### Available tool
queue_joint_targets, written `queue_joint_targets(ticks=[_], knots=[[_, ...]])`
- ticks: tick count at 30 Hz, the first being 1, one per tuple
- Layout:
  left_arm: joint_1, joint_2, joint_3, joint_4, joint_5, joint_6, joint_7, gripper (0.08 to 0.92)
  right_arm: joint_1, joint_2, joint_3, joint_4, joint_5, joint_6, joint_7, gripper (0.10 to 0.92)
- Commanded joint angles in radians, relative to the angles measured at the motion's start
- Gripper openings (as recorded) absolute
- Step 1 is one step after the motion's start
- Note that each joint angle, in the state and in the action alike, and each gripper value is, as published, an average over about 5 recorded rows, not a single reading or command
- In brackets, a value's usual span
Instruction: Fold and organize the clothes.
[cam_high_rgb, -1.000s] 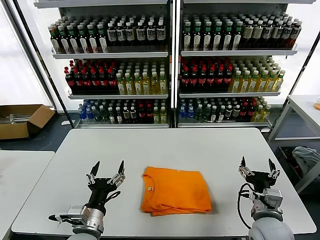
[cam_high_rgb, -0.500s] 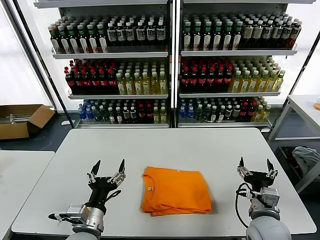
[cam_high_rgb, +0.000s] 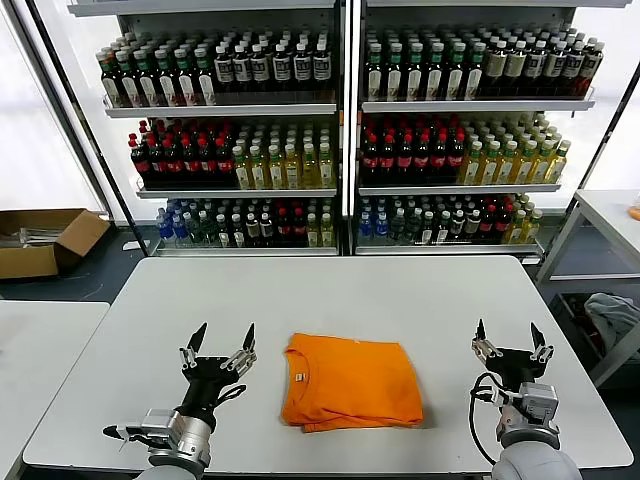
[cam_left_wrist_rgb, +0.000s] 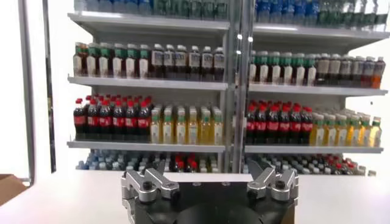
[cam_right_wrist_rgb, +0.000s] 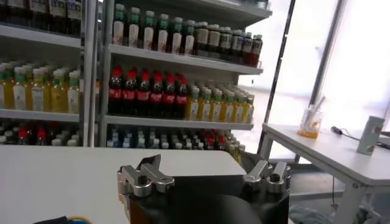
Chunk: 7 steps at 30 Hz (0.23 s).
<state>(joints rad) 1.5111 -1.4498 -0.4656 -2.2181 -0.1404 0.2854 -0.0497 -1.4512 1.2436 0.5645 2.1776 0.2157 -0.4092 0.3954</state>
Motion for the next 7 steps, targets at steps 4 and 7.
queue_joint_targets(ticks=[4, 7], knots=[[-0.035, 0.095, -0.002, 0.017, -0.074, 0.043, -0.009, 0.823, -0.075, 0.087, 0.026, -0.003, -0.101, 0.016, -0.144, 0.823], [-0.034, 0.097, -0.004, 0.014, -0.081, 0.046, -0.009, 0.823, -0.085, 0.098, 0.025, 0.005, -0.122, 0.016, -0.162, 0.823]])
